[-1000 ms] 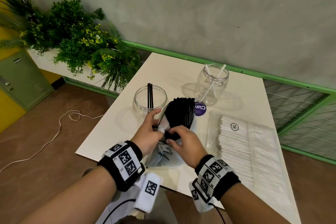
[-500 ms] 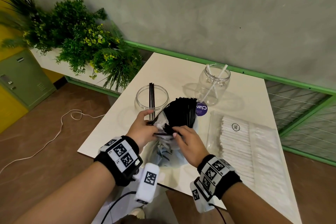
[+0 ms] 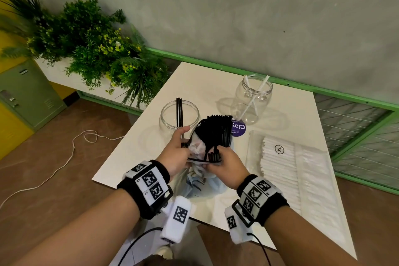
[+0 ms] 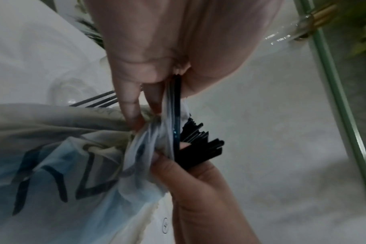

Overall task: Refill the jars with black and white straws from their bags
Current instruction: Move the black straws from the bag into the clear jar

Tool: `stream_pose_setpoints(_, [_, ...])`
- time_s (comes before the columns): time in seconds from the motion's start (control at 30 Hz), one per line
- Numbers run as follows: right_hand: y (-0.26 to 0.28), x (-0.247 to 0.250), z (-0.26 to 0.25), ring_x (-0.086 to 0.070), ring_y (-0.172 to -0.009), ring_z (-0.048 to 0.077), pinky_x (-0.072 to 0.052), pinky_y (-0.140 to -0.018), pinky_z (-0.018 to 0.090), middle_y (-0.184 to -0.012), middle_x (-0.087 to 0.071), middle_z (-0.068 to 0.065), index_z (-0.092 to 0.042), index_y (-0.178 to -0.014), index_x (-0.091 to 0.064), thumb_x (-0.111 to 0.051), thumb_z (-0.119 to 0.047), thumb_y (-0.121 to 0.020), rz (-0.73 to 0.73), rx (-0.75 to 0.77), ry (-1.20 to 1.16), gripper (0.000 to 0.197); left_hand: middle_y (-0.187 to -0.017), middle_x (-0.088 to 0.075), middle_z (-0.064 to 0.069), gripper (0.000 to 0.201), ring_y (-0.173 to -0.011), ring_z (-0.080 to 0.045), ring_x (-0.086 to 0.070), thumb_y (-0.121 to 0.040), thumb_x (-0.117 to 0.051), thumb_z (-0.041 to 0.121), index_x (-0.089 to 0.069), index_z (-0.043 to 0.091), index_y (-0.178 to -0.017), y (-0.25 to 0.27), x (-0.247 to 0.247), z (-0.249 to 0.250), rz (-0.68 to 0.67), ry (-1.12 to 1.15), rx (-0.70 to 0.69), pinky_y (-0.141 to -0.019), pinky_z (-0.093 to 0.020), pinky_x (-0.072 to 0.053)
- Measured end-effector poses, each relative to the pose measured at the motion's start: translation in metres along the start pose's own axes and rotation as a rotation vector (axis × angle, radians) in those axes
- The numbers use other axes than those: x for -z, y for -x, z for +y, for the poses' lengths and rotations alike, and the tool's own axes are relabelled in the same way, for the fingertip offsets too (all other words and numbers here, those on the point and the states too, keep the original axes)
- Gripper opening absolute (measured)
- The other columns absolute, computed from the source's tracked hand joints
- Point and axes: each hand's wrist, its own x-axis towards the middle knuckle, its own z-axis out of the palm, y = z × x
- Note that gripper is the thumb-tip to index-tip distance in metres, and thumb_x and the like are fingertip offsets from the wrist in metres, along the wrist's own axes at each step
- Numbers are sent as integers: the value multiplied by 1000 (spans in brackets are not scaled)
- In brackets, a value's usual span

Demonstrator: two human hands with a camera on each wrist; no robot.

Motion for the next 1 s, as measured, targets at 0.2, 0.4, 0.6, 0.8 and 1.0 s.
stream_pose_setpoints(0.2, [1, 20, -10, -57, -70, 13, -45, -72, 28, -72, -60, -1, -20, -77, -54, -69, -34, -82, -4, -63, -230, 20, -113, -56, -5, 56, -94, -22, -62, -93, -40, 1, -33, 35, -136, 3, 9, -7, 22, -362, -63, -77, -36, -54])
stream_pose_setpoints(0.4, [-14, 31, -7, -55, -100, 21, -45, -87, 28, -113, -56, 7, -14, -125, -47, -67, -15, -86, 376, 121, 155, 44, -92, -60, -3, 41, -69, -25, -66, -97, -31, 1, -36, 35, -119, 8, 4, -4, -40, -416, -70, -57, -32, -50])
stream_pose_setpoints(0.6, [-6, 32, -9, -44, -113, 31, -39, -100, 43, -126, -43, 12, -15, -139, -37, -64, -27, -86, 546, 306, 441, 61, -98, -59, -8, 43, -73, -28, -66, -96, -37, -5, -40, 33, -117, 9, 8, -7, -68, -317, -58, -67, -39, -51])
stream_pose_setpoints(0.8, [32, -1, -6, -51, -99, 20, -37, -86, 29, -106, -59, 0, -17, -118, -48, -52, -44, -82, 109, 505, 634, 45, -110, -58, 0, 48, -98, -19, -64, -93, -49, -3, -44, 41, -113, 9, 14, -14, -110, -353, -103, -83, -36, -56])
stream_pose_setpoints(1.0, [16, -5, 2, -54, -80, 23, -43, -72, 32, -86, -55, -1, -18, -83, -56, -81, -27, -54, 129, 375, 790, 40, -109, -59, 0, 54, -100, -13, -60, -82, -67, 4, -44, 32, -122, 12, 11, -17, -107, -344, -106, -95, -32, -48])
